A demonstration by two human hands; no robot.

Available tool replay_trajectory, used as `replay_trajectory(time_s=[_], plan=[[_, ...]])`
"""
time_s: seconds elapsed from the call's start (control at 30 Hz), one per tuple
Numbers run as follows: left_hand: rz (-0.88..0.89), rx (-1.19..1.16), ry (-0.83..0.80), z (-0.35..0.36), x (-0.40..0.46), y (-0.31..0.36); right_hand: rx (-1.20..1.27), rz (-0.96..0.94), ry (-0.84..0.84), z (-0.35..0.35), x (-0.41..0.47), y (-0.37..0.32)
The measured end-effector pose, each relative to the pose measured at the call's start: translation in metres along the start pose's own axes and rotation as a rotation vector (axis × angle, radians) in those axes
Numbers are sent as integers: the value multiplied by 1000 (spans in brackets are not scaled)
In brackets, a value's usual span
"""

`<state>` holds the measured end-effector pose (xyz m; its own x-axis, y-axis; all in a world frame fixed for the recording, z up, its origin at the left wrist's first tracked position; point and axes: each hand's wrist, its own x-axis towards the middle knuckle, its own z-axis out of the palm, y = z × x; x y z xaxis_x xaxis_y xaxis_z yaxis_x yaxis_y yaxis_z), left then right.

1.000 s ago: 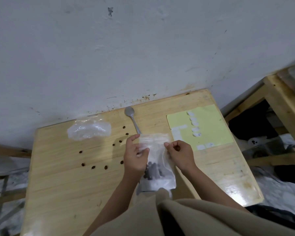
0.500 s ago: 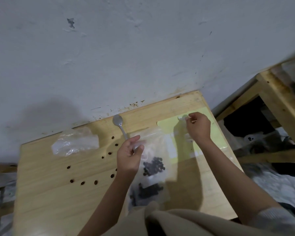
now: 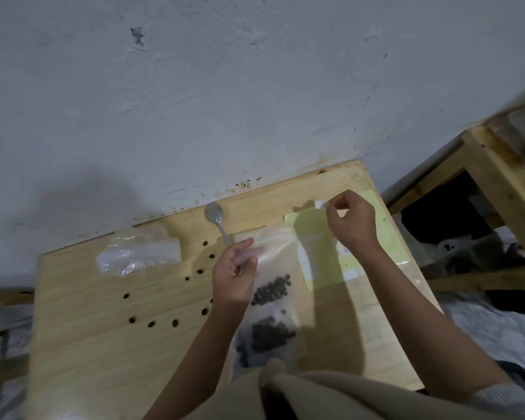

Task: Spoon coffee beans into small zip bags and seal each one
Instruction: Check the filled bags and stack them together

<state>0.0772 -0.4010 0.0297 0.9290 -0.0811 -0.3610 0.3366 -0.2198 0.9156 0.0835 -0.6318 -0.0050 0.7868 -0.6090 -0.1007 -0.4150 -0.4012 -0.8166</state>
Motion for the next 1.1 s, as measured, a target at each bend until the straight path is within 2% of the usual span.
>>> replay_trajectory(time_s=[0.13, 0.2, 0.27, 0.47, 0.63, 0.9, 1.1], plan=[[-17, -13, -17, -1, -5, 7, 340, -35, -202, -11, -47, -48], [9, -22, -29, -3, -9, 11, 374, -68, -323, -8, -66, -63], [39, -52, -43, -6, -16, 17, 322, -90, -377, -2, -79, -71], [104, -165, 20, -29, -40, 23, 105, -202, -398, 10, -107, -97], [108, -171, 27, -69, -54, 19, -8, -194, -313, 28, -138, -121], [166, -173, 105, -175, -68, 13, 352, -78, -289, 98, -207, -167], [119, -292, 203, -272, -61, -3, 495, -107, -425, 172, -251, -195]])
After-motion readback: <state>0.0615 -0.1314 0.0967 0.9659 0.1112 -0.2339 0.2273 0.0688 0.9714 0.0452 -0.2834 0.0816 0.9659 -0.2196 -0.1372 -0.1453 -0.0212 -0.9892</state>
